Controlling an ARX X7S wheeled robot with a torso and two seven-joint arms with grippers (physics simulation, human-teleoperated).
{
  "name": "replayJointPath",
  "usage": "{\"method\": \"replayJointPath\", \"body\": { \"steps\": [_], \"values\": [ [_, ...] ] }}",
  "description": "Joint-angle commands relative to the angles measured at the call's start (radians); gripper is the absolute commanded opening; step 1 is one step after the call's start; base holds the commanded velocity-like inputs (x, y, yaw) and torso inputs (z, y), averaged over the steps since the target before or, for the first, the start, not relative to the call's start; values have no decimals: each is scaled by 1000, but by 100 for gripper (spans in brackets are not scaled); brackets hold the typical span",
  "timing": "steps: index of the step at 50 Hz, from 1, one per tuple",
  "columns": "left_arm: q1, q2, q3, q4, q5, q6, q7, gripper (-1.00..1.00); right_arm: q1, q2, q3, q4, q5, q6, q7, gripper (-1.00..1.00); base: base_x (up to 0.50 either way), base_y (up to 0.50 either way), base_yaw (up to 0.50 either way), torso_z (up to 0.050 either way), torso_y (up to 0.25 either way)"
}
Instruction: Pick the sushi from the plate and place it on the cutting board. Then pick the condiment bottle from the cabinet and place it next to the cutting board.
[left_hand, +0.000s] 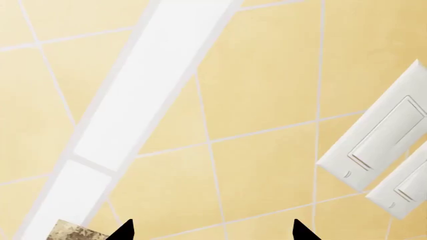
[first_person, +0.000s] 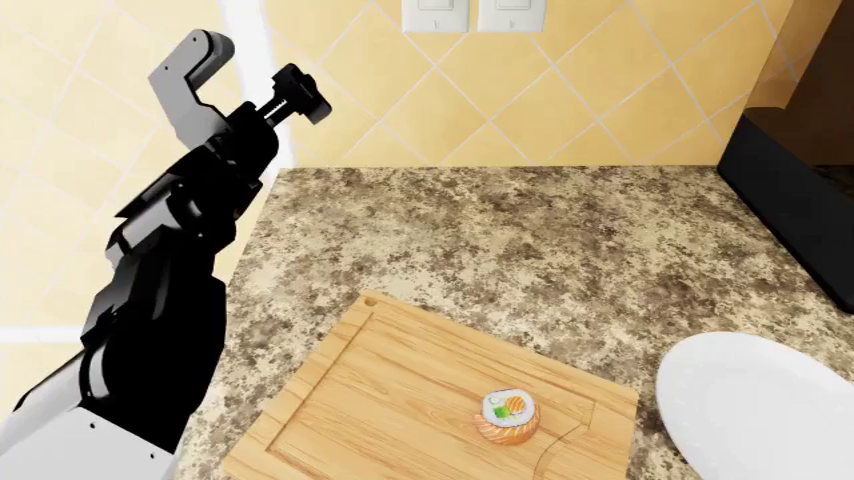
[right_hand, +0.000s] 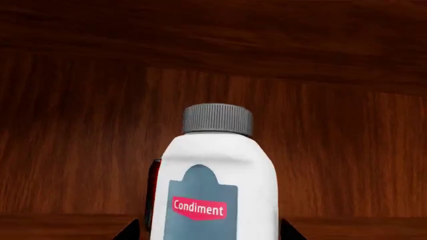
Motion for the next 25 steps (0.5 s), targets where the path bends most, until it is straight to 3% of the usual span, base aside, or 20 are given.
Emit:
{"method": "replayJointPath", "body": {
  "steps": [1, 9, 10, 25],
  "values": [
    [0, -1, -5, 0, 0, -4, 4, 100, -51, -3, -18, 41, 18, 31, 8, 100, 0, 0, 0, 0, 0],
    [-1, 0, -6, 0, 1, -5, 4, 100, -75, -16, -7, 100, 63, 78, 30, 100, 0, 0, 0, 0, 0],
    [-1, 0, -6, 0, 2, -5, 3, 100, -80, -20, -6, 112, 71, 84, 30, -100, 0, 0, 0, 0, 0],
    [0, 0, -4, 0, 2, -5, 4, 100, -87, -2, 26, 65, 91, 74, 65, -100, 1, 0, 0, 0, 0]
  ]
}}
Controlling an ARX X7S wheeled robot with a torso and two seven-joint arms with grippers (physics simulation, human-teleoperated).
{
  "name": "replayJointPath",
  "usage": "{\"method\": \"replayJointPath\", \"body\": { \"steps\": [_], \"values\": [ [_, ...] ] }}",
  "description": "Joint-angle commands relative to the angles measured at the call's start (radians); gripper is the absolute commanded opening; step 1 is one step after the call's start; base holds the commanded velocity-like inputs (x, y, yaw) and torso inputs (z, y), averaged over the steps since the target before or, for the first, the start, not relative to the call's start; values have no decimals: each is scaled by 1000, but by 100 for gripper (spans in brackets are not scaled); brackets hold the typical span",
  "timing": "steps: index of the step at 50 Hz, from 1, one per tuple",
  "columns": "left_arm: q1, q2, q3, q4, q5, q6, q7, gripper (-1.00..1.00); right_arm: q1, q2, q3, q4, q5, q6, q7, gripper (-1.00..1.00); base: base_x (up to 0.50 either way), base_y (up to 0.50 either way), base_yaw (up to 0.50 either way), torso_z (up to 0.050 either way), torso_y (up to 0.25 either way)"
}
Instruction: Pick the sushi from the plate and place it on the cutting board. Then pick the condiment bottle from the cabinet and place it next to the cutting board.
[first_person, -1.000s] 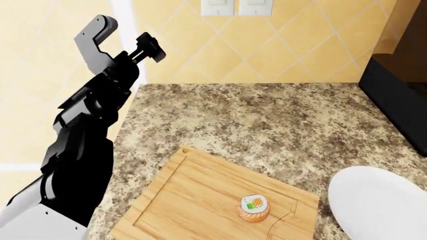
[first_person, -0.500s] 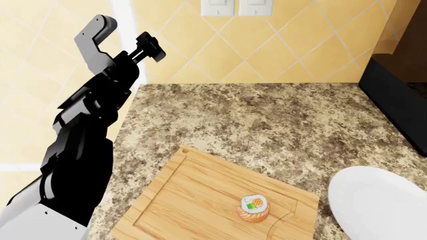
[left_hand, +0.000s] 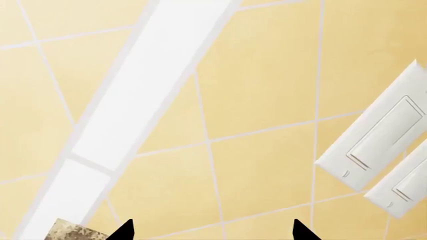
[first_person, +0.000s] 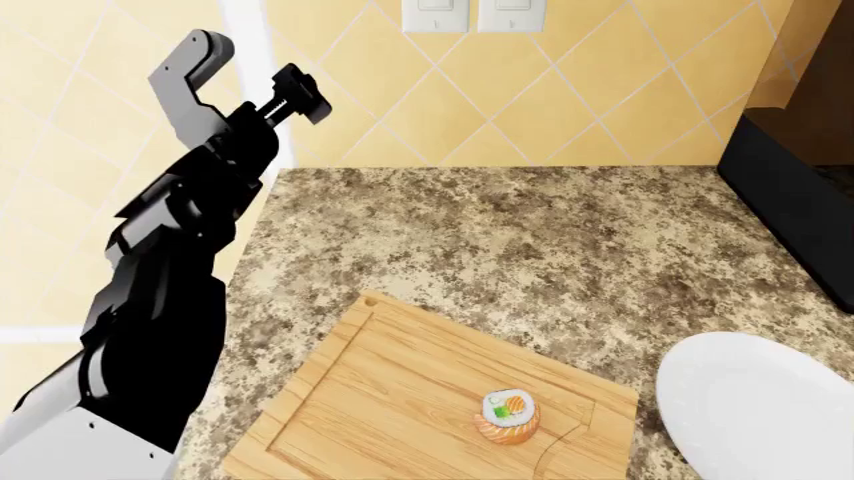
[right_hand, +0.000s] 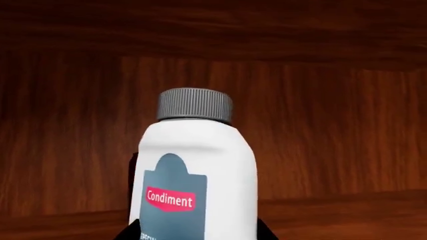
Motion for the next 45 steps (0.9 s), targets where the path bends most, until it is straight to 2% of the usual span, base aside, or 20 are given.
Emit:
{"method": "replayJointPath", "body": {
  "steps": [1, 28, 37, 45],
  "values": [
    [0, 0, 1, 0, 1, 0, 0, 100, -67, 18, -41, 0, 109, 42, 31, -100, 11, 0, 0, 0, 0],
    [2, 0, -2, 0, -1, 2, 2, 100, 34, -8, 17, -135, 98, -39, -26, -100, 0, 0, 0, 0, 0],
    [1, 0, 0, 0, 1, 1, 1, 100, 149, -2, -17, -199, 28, -7, -11, -100, 0, 0, 0, 0, 0],
    [0, 0, 2, 0, 1, -1, 1, 100, 221, -20, 46, -265, 70, 82, 39, -100, 0, 0, 0, 0, 0]
  ]
}}
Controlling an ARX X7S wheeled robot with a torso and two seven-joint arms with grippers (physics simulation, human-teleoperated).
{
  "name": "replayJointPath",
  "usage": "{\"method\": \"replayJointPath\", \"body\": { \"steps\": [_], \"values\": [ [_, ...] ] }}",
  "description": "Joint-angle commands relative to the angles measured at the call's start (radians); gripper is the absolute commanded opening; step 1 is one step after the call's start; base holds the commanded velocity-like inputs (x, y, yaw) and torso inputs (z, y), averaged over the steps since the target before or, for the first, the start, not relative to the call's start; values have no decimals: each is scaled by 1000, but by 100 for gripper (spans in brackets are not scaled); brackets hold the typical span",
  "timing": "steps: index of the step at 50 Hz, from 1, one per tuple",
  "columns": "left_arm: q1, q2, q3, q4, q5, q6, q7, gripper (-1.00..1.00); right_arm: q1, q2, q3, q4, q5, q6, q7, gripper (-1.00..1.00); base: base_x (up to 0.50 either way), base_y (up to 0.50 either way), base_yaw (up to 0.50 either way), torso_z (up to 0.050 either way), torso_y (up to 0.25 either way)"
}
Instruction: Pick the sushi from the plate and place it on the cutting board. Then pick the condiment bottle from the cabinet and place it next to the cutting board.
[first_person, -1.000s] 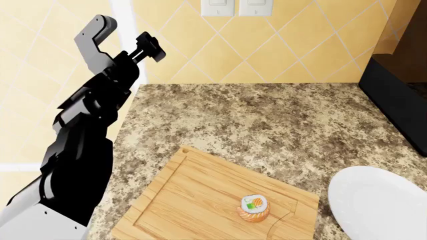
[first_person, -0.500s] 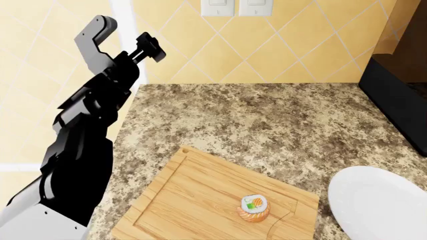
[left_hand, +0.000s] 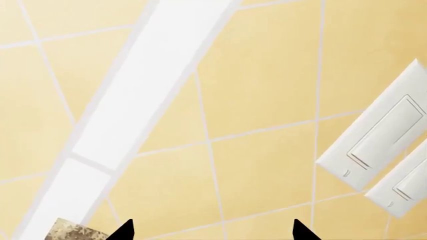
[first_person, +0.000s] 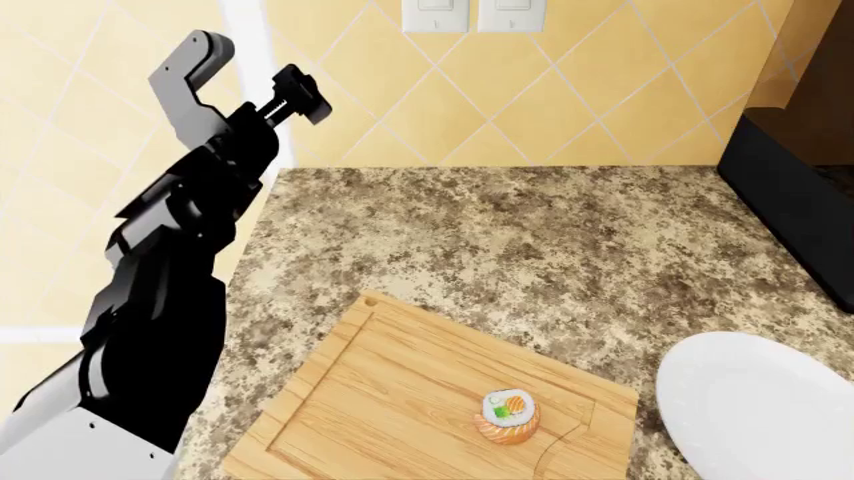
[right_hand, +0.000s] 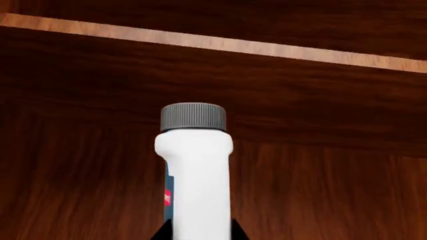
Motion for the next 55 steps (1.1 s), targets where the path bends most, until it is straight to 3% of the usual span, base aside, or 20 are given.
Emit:
{"method": "replayJointPath", "body": {
  "steps": [1, 10, 55],
  "values": [
    [-1, 0, 2, 0, 0, -2, 0, 100, 96, -17, 59, -85, -12, 94, 37, -100, 0, 0, 0, 0, 0],
    [1, 0, 2, 0, 0, -1, -1, 100, 77, -37, 145, -119, 77, 171, 83, -100, 0, 0, 0, 0, 0],
    [1, 2, 20, 0, 0, 4, -4, 100, -90, 0, 269, -347, 327, 228, 260, -100, -466, -54, 0, 0, 0]
  ]
}}
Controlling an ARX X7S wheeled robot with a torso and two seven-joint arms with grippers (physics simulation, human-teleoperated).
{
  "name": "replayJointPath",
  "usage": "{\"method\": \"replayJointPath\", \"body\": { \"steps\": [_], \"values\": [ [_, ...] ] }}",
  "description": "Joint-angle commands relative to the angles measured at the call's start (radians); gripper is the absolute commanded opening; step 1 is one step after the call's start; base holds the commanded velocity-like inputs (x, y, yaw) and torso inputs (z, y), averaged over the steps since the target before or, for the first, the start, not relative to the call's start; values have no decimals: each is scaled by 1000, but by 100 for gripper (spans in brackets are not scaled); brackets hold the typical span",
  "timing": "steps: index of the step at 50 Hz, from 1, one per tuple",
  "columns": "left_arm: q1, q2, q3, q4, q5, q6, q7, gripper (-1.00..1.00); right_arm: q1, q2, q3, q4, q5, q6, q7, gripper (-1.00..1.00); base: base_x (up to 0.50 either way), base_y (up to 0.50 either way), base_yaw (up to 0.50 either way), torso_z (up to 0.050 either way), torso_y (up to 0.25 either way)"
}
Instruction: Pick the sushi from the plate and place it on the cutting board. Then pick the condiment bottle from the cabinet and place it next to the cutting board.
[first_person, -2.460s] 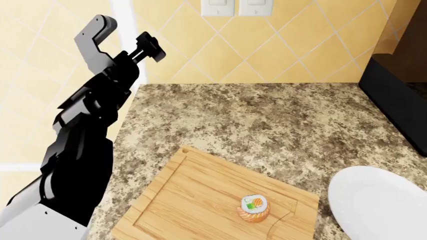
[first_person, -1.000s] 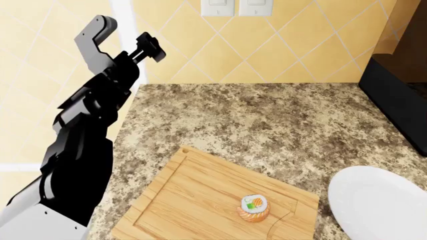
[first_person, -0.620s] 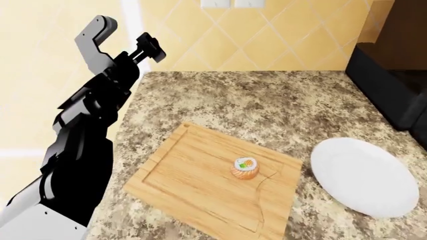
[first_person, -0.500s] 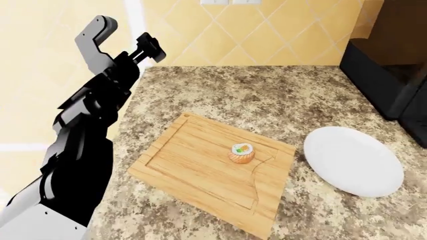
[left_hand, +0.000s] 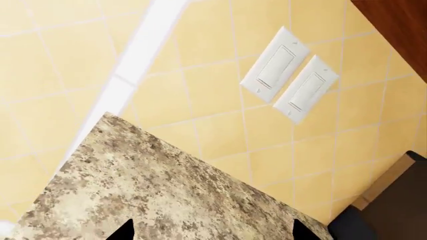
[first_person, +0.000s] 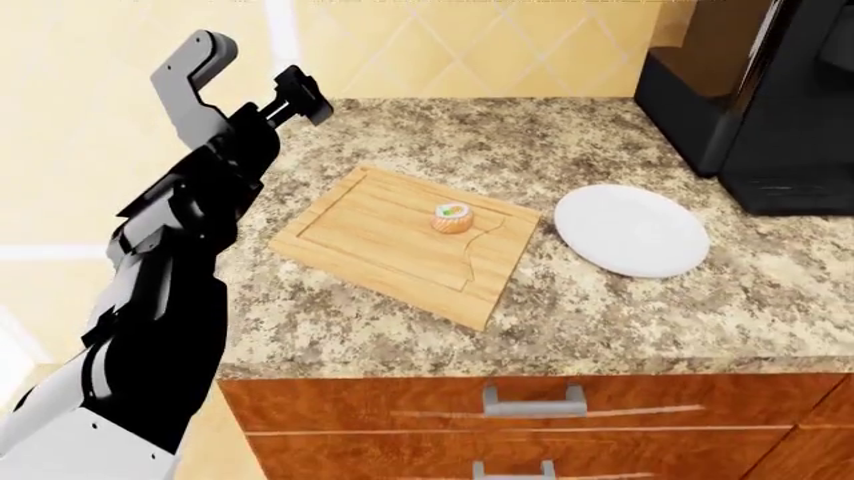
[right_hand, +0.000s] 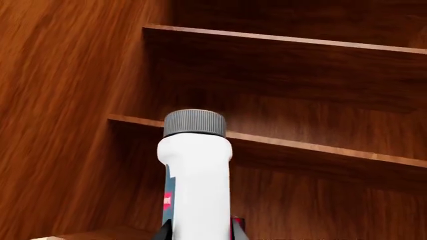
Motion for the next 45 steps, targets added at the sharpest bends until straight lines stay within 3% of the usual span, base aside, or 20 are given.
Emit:
{"method": "replayJointPath", "body": {
  "steps": [1, 12, 23, 36, 41, 43, 45],
  "values": [
    [0, 0, 4, 0, 0, 0, 2, 100, -85, 23, 35, -102, 64, -3, 70, -100, 0, 0, 0, 0, 0],
    [0, 1, 11, 0, 1, 2, 1, 100, -239, 69, 105, -328, 283, -73, 255, -100, 0, 0, 0, 0, 0],
    [1, 2, 17, 0, 2, 3, 3, 100, -473, 138, 166, -526, 302, -142, 311, -100, 0, 0, 0, 0, 0],
    [0, 2, 20, 0, -2, 1, 3, 100, -849, 136, 232, -820, 64, -190, 186, -100, 0, 0, 0, 0, 0],
    [1, 2, 21, 0, -1, 4, 4, 100, -1067, 153, 289, -918, -104, -234, 61, -100, 0, 0, 0, 0, 0],
    [1, 3, 21, 0, 0, 1, 3, 100, -1164, 165, 312, -953, -184, -268, 4, -100, 0, 0, 0, 0, 0],
    [1, 3, 22, 0, 0, 1, 3, 100, -1234, 250, 215, -956, -299, -426, -34, -100, 0, 0, 0, 0, 0]
  ]
}}
